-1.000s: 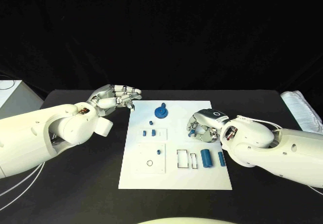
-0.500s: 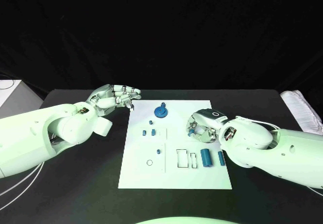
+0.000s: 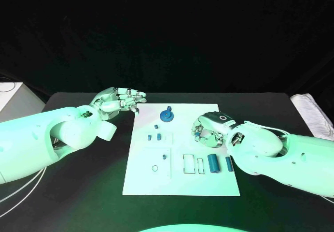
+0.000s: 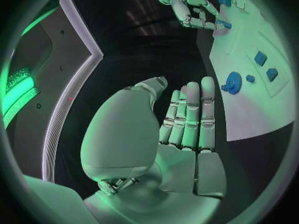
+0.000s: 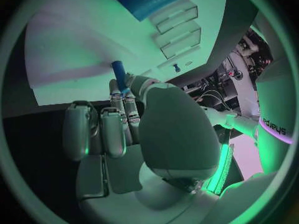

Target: Assemble the parts on the task board

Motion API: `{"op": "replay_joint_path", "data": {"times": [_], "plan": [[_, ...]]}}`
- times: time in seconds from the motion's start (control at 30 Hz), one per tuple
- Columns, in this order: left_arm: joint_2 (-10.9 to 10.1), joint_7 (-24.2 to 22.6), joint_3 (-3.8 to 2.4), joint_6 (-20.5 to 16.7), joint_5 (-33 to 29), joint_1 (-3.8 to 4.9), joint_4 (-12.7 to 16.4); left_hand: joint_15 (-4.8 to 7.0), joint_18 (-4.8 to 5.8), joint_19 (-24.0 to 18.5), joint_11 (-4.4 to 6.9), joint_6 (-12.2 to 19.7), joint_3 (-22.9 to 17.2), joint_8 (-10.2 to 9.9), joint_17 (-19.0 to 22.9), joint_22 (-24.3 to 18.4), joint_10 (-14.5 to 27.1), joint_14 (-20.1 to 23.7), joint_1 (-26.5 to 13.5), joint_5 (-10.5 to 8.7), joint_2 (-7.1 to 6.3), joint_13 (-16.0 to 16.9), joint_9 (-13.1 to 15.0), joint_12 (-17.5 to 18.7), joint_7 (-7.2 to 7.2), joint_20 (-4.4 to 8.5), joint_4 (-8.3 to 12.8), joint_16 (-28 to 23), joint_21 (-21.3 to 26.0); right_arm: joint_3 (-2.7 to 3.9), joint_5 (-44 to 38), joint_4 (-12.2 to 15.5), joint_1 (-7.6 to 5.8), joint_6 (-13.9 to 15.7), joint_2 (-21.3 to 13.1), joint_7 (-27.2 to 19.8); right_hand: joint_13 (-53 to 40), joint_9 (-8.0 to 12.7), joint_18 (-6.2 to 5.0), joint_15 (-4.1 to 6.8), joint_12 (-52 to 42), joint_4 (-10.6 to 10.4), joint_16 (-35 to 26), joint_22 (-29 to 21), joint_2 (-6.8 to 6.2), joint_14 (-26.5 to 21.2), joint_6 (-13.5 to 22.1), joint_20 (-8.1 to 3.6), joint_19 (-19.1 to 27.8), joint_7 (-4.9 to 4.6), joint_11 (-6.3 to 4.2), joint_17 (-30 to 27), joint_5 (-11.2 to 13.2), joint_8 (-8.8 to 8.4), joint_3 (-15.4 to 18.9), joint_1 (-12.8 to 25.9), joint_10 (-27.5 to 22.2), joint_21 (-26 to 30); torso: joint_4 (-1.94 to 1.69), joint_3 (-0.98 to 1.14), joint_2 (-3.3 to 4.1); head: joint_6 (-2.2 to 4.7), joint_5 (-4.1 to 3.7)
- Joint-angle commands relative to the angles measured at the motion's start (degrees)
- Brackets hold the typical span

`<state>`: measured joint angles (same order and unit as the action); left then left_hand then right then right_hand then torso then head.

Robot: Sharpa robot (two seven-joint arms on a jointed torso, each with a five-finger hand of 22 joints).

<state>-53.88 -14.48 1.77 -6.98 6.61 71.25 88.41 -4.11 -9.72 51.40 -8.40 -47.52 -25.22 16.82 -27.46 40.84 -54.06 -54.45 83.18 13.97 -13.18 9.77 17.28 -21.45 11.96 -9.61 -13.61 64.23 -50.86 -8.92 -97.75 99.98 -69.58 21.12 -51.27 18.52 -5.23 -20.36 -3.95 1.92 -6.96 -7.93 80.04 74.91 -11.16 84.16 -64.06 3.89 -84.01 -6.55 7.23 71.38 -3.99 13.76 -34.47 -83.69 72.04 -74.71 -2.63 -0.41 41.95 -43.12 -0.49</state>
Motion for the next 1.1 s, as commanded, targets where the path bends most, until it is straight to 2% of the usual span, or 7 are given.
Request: {"op": "replay_joint_path", "data": {"times": [0.03,0.2,0.37,0.53,0.77,0.93,1.1], "plan": [[0.1,-0.2,-0.03,0.7,-0.4,0.03,0.0,-0.31,-0.77,0.2,-0.02,0.3,0.1,-0.1,0.0,0.0,0.5,-0.1,-0.1,-0.08,0.63,0.0,-0.1,-0.2,0.11,-0.24,-0.3,-0.4,-0.1,0.15,-0.1,1.0,-0.44,1.1,-0.2,-0.1,-0.8,-0.1,1.09,0.38,0.0,3.9,0.3,8.3,0.47,2.1,-0.2,-0.56,-2.9,-0.02,-5.05,0.0,-0.2,0.36,-3.5,0.3,5.4,-0.2,0.01,-0.06,-0.06,-0.07,0.08],[0.2,-0.2,-0.03,0.7,-0.4,0.03,0.0,-0.32,-0.77,0.2,-0.02,0.3,0.1,-0.1,-0.1,0.0,0.5,-0.1,-0.2,-0.09,0.67,0.0,-0.1,-0.2,0.11,-0.25,-0.4,-0.4,0.0,0.37,2.3,3.0,-1.56,0.6,-0.8,-0.1,-0.9,-0.2,1.07,0.38,0.1,4.3,0.3,8.3,0.4,2.1,-0.2,-0.57,-2.8,-0.02,-5.06,0.0,-0.1,0.48,-3.7,0.6,5.4,-0.1,-0.01,-0.09,-0.06,-0.03,0.16],[0.4,-0.1,-0.03,0.6,-0.4,0.02,0.0,-0.32,-0.77,0.2,-0.02,0.3,0.1,-0.1,-0.1,0.0,0.5,-0.1,-0.2,-0.09,0.67,0.0,-0.1,-0.2,0.11,-0.25,-0.4,-0.4,0.0,0.52,4.8,6.7,-2.67,0.3,-1.4,-0.2,-1.0,-0.3,1.05,0.38,0.1,4.3,0.2,8.2,0.37,2.1,-0.2,-0.57,-2.8,-0.02,-5.06,-0.1,-0.1,0.51,-3.7,0.7,5.4,0.0,-0.05,-0.08,-0.07,-0.13,0.53],[0.6,-0.1,-0.03,0.6,-0.4,0.02,0.0,-0.32,-0.78,0.2,-0.02,0.3,0.1,-0.1,-0.1,0.0,0.5,-0.1,-0.2,-0.08,0.74,0.0,-0.1,-0.3,0.11,-0.26,-0.5,-0.4,0.0,0.56,5.5,8.9,-2.83,0.7,0.0,-0.9,-1.0,-0.4,1.0,0.38,0.3,4.7,0.2,8.1,0.39,2.1,-0.1,-0.58,-2.7,-0.05,-5.03,-0.2,-0.2,0.54,-4.0,0.8,5.4,0.3,-0.01,0.01,-0.08,-0.16,1.1],[1.1,-0.2,-0.03,0.6,-0.5,0.01,0.0,-0.32,-0.78,0.2,-0.01,0.3,0.1,-0.1,-0.1,0.0,0.5,-0.1,-0.2,-0.08,0.76,0.0,-0.1,-0.3,0.1,-0.26,-0.5,-0.4,0.0,0.56,4.2,9.6,-1.59,1.8,4.2,-2.2,-1.1,-0.5,0.98,0.36,0.4,5.0,0.2,8.1,0.41,2.1,0.0,-0.57,-2.7,-0.09,-5.0,-0.2,-0.2,0.56,-4.2,1.0,5.4,0.4,-0.01,-0.15,-0.13,-0.55,2.35],[1.4,-0.3,-0.03,0.5,-0.5,0.01,-0.1,-0.31,-0.79,0.2,0.0,0.3,0.1,-0.1,-0.1,0.0,0.6,-0.1,-0.2,-0.08,0.79,0.0,-0.1,-0.3,0.09,-0.27,-0.5,-0.4,0.0,0.47,2.8,8.7,-0.33,2.5,7.0,-3.0,-1.1,-0.5,0.98,0.36,0.4,5.0,0.2,8.1,0.41,2.1,0.0,-0.57,-2.7,-0.09,-5.0,-0.2,-0.2,0.56,-4.2,1.0,5.4,0.4,-0.02,-0.08,0.03,-0.67,3.09],[1.6,-0.3,-0.03,0.5,-0.5,0.01,-0.2,-0.31,-0.79,0.2,0.0,0.3,0.1,-0.1,-0.1,0.0,0.6,-0.1,-0.2,-0.08,0.79,0.0,-0.1,-0.3,0.09,-0.27,-0.5,-0.4,0.0,0.21,1.0,6.5,1.9,3.0,10.0,-3.7,-1.1,-0.5,0.95,0.35,0.5,5.1,0.2,8.0,0.42,2.0,0.0,-0.57,-2.7,-0.11,-4.98,-0.2,-0.2,0.56,-4.3,1.1,5.3,0.5,0.06,-0.08,0.05,-0.92,3.97]]}}
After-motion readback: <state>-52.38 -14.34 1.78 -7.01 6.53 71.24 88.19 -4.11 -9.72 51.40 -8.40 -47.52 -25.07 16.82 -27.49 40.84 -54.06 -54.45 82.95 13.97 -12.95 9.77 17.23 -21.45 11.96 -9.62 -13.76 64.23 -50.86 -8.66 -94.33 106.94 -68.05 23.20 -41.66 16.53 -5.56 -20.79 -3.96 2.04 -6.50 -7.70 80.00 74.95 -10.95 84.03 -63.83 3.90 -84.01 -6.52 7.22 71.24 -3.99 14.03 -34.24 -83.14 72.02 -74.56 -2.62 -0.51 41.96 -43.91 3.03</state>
